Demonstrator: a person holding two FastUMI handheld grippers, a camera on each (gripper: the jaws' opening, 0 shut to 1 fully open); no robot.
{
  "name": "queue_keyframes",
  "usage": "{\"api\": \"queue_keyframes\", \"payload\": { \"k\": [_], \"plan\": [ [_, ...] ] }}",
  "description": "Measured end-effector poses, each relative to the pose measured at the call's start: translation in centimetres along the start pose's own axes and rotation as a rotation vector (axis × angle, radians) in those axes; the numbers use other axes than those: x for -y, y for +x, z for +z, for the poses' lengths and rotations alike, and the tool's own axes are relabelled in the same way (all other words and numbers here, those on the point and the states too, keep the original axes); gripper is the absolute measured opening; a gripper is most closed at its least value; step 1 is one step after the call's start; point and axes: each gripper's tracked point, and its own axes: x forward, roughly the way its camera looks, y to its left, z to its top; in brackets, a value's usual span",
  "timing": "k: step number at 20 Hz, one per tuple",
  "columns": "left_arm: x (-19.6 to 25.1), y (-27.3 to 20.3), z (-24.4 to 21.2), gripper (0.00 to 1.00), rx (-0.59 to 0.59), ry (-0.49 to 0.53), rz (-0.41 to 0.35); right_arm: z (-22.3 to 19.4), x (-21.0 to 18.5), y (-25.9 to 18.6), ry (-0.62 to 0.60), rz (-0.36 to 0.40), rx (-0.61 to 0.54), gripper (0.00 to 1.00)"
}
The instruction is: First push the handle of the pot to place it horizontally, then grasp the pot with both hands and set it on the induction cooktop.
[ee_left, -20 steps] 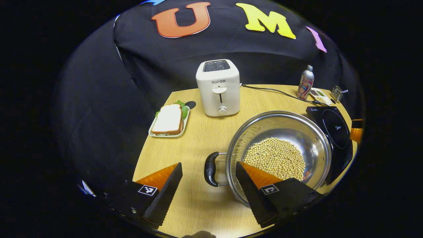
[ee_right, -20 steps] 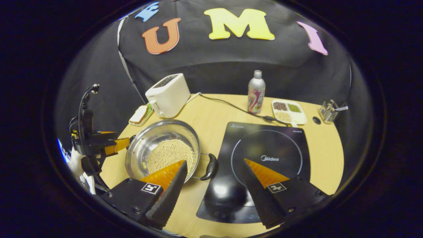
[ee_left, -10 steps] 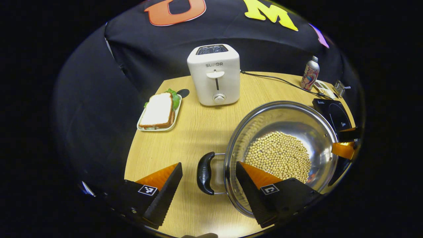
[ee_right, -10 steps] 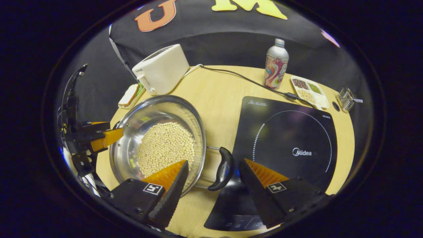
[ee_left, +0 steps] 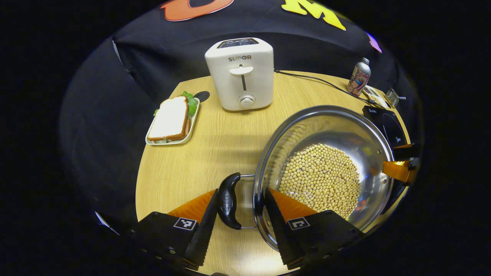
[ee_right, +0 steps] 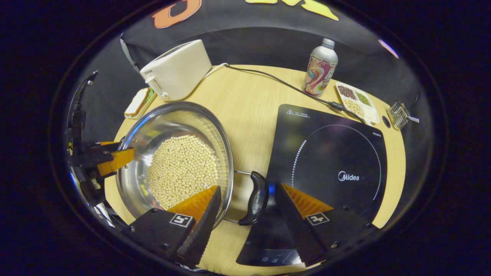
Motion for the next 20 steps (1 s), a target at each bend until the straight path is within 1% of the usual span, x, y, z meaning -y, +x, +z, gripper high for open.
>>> {"api": "queue_keyframes", "payload": {
  "k": [1,2,3,4,5,6,7,8,9,10,11,13,14,15,16,18,19,20],
  "plan": [
    [0.0,0.0,0.1,0.7,-0.01,0.004,-0.001,0.1,-0.1,0.1,0.007,-0.01,-0.013,0.89],
    [0.0,-0.1,-0.1,0.8,-0.022,0.007,-0.004,0.1,-0.1,0.0,0.015,-0.021,-0.027,0.88],
    [0.0,-0.1,-0.1,0.8,-0.033,-0.003,-0.01,0.2,-0.1,0.2,0.024,-0.034,-0.042,0.86],
    [0.3,-0.2,-0.2,0.77,-0.043,-0.015,-0.025,0.3,-0.1,0.0,0.035,-0.046,-0.055,0.86],
    [0.6,-0.3,-0.3,0.77,-0.05,-0.033,-0.045,0.4,-0.1,0.2,0.055,-0.057,-0.068,0.82],
    [0.9,-0.2,-0.4,0.66,-0.064,-0.047,-0.057,0.6,-0.2,0.0,0.081,-0.072,-0.081,0.76],
    [0.2,0.5,0.0,0.66,-0.071,-0.046,-0.052,0.7,-0.5,0.0,0.102,-0.077,-0.101,0.66],
    [0.9,-0.2,-0.3,0.66,-0.091,-0.044,-0.047,0.7,-0.5,-0.1,0.105,-0.077,-0.122,0.65],
    [1.0,0.0,-0.3,0.66,-0.099,-0.05,-0.04,0.8,-0.4,-0.1,0.105,-0.075,-0.133,0.65],
    [1.0,-0.2,-0.3,0.55,-0.107,-0.051,-0.046,0.8,-0.3,0.0,0.103,-0.073,-0.14,0.65],
    [1.0,-0.2,-0.2,0.61,-0.105,-0.063,-0.045,0.8,-0.3,0.1,0.1,-0.067,-0.14,0.61],
    [1.2,-0.3,-0.3,0.59,-0.109,-0.069,-0.036,1.0,-0.4,0.0,0.106,-0.058,-0.13,0.6],
    [1.2,-0.4,-0.3,0.49,-0.107,-0.062,-0.03,1.0,-0.3,-0.1,0.093,-0.052,-0.124,0.56],
    [1.3,-0.5,-0.4,0.59,-0.109,-0.069,-0.027,1.0,-0.2,-0.2,0.087,-0.049,-0.117,0.56],
    [1.3,-0.6,-0.3,0.67,-0.101,-0.069,-0.027,0.7,-0.4,-0.2,0.097,-0.046,-0.117,0.53],
    [1.2,-1.1,-0.2,0.59,-0.086,-0.058,-0.02,0.9,-0.2,-0.1,0.104,-0.027,-0.093,0.52],
    [1.1,-1.5,-0.1,0.58,-0.081,-0.056,-0.016,1.2,0.0,-0.4,0.095,-0.024,-0.075,0.55],
    [0.9,-1.9,-0.1,0.58,-0.069,-0.058,-0.013,1.4,0.1,-0.7,0.083,-0.023,-0.06,0.54]
  ]
}}
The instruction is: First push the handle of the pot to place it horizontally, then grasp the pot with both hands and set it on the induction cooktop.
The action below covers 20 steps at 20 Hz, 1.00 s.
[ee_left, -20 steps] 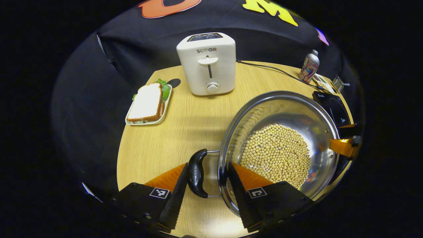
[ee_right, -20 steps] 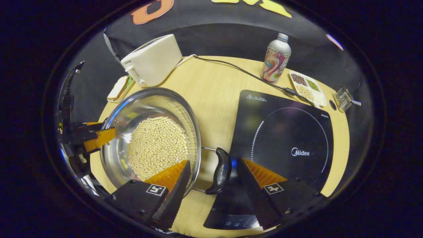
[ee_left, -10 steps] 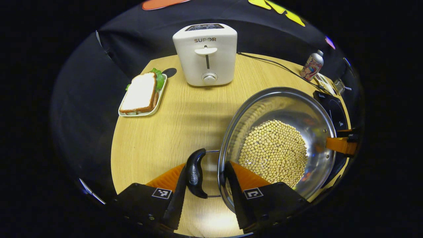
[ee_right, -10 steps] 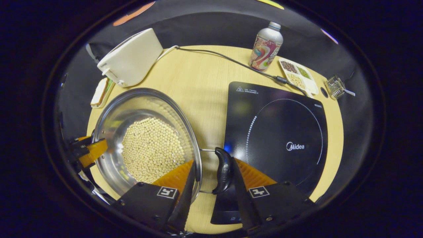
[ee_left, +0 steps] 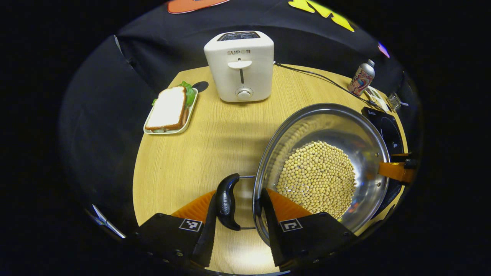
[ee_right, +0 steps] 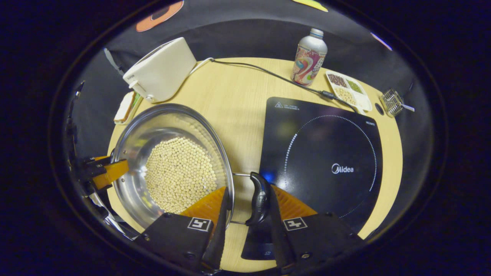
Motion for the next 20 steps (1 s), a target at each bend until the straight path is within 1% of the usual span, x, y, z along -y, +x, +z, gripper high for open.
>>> {"api": "queue_keyframes", "payload": {
  "k": [4,7,8,12,15,16,17,18,19,20],
  "plan": [
    [0.0,-1.8,0.2,0.59,0.021,-0.029,0.003,1.4,0.2,-1.4,-0.038,0.002,0.063,0.54],
    [0.6,-3.8,1.4,0.59,0.058,-0.007,0.013,2.1,0.8,-2.6,-0.027,0.008,0.095,0.54],
    [0.8,-4.5,1.6,0.58,0.069,-0.005,0.011,2.4,1.1,-3.0,-0.024,0.006,0.11,0.52],
    [2.5,-6.3,2.9,0.58,0.11,0.012,-0.002,2.9,2.6,-5.4,-0.003,-0.006,0.165,0.52],
    [4.0,-6.9,3.2,0.58,0.136,0.03,-0.017,3.0,4.3,-7.3,0.007,-0.027,0.201,0.52],
    [4.7,-7.1,3.2,0.58,0.141,0.035,-0.024,2.6,5.0,-7.7,0.018,-0.032,0.204,0.54],
    [5.3,-7.1,3.1,0.58,0.14,0.038,-0.032,2.4,5.9,-8.2,0.028,-0.041,0.208,0.52],
    [5.8,-7.0,3.0,0.58,0.144,0.047,-0.04,2.1,6.7,-8.5,0.033,-0.047,0.212,0.52],
    [6.5,-6.8,3.1,0.58,0.147,0.055,-0.048,1.8,7.7,-9.0,0.044,-0.055,0.217,0.54],
    [7.5,-6.9,3.2,0.58,0.15,0.065,-0.055,1.4,8.5,-9.3,0.053,-0.064,0.219,0.52]
  ]
}}
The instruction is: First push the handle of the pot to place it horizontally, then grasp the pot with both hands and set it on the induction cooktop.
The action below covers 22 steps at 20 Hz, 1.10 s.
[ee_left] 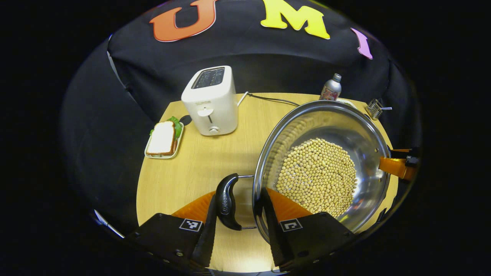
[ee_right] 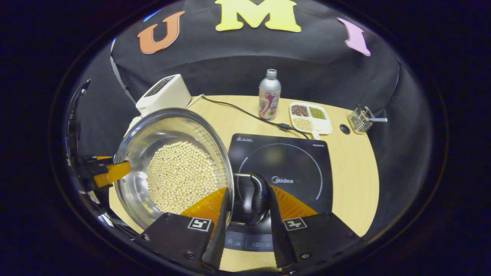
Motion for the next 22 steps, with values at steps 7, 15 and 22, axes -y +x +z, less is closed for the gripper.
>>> {"api": "queue_keyframes", "payload": {
  "k": [7,15,22],
  "plan": [
    [9.1,-0.1,0.5,0.58,0.012,0.052,-0.055,-1.9,7.4,-1.6,0.066,-0.067,0.02,0.52],
    [18.1,1.9,1.3,0.58,-0.018,0.055,-0.089,-1.8,16.3,-1.0,0.051,-0.107,0.0,0.54],
    [20.8,4.5,1.9,0.59,-0.047,0.017,-0.067,-0.3,19.9,2.3,0.009,-0.084,-0.031,0.54]
  ]
}}
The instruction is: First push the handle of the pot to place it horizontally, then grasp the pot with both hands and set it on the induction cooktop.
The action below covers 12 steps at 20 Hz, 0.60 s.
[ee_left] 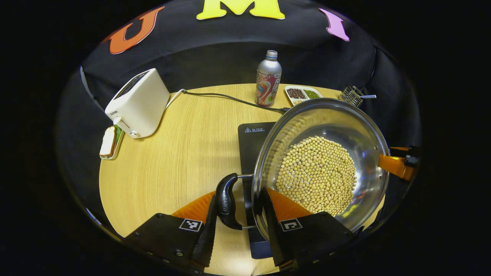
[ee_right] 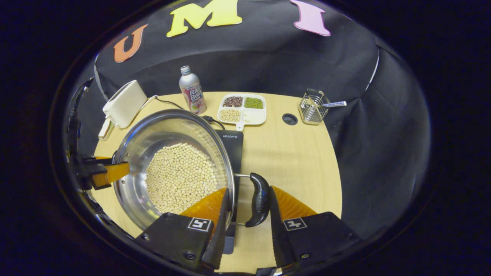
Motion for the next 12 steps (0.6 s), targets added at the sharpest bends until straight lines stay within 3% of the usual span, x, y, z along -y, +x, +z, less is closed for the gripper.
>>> {"api": "queue_keyframes", "payload": {
  "k": [7,12],
  "plan": [
    [-0.8,0.9,0.9,0.58,-0.019,-0.036,0.034,2.4,-0.7,2.6,-0.057,0.043,-0.008,0.52],
    [-1.3,0.9,1.4,0.59,-0.014,-0.008,0.058,2.2,-0.7,3.8,-0.059,0.065,-0.022,0.53]
  ]
}}
